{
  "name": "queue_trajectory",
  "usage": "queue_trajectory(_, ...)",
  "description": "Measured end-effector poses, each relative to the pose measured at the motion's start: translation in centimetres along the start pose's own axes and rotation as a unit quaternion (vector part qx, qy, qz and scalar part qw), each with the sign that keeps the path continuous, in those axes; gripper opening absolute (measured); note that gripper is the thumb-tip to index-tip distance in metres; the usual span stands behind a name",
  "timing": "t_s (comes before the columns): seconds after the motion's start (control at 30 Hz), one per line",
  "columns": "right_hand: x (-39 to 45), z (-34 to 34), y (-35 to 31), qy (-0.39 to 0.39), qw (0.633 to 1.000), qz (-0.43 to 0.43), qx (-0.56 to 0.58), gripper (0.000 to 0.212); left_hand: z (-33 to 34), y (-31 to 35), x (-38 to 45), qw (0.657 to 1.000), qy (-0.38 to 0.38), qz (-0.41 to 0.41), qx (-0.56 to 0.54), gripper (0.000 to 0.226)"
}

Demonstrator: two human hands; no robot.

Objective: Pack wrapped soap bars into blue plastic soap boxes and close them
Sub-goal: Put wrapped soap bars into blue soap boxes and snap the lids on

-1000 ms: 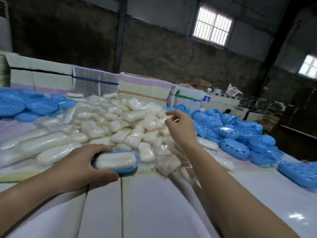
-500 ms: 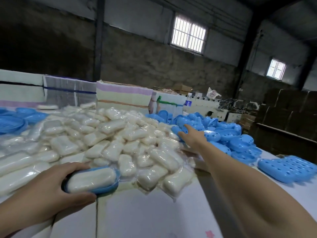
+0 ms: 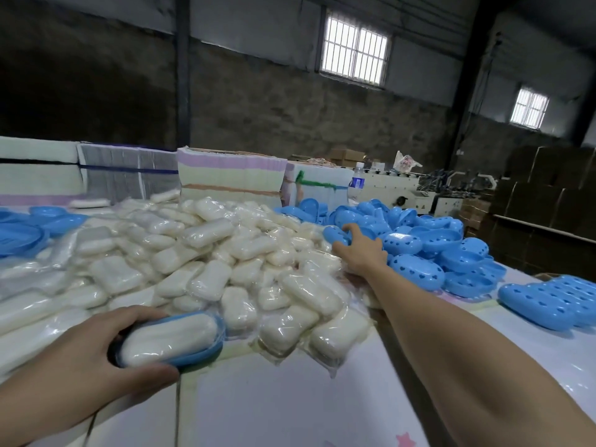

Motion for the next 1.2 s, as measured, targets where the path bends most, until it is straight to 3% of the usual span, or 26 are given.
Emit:
queue_trajectory(0.27, -1.0, -1.3, 0.3, 0.039, 0.997, 0.001, 0.070, 0.048, -0.2, 0.0, 0.1, 1.000, -0.006, 0.009, 0.007, 0.096)
queue_trajectory(0.5, -3.1, -2.9, -1.6, 0.062, 0.982, -0.027, 0.175, 0.055, -0.1, 1.0, 0.0, 1.000, -0.010, 0.019, 0.008, 0.078)
queue_trajectory(0.7, -10.0, -3.3, -10.9, -0.055, 0.925, -0.188, 0.326, 0.050, 0.2, 1.6, -0.3, 0.999, -0.044, 0.004, -0.004, 0.077)
queue_trajectory(0.93, -19.1, -0.8, -19.6, -0.167, 0.862, -0.302, 0.372, 0.043, -0.1, 1.3, -0.3, 0.995, -0.058, -0.071, -0.032, 0.064)
queue_trajectory(1.13, -21.7, 1.0, -19.7, -0.213, 0.840, -0.326, 0.378, 0.050, -2.4, 1.4, -0.7, 0.977, 0.020, -0.109, -0.183, 0.068)
queue_trajectory(1.2, -22.1, 1.3, -19.6, -0.236, 0.832, -0.333, 0.376, 0.053, -2.1, 1.4, -0.8, 0.957, 0.012, -0.124, -0.261, 0.062)
Point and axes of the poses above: each hand's wrist, its own x-axis towards the middle knuckle, its own z-axis out of the palm, y = z × x, the point moved 8 cm from there along x, towards the middle knuckle, and after that the axes turned 4 degrees about -y, right-handed, at the moved point
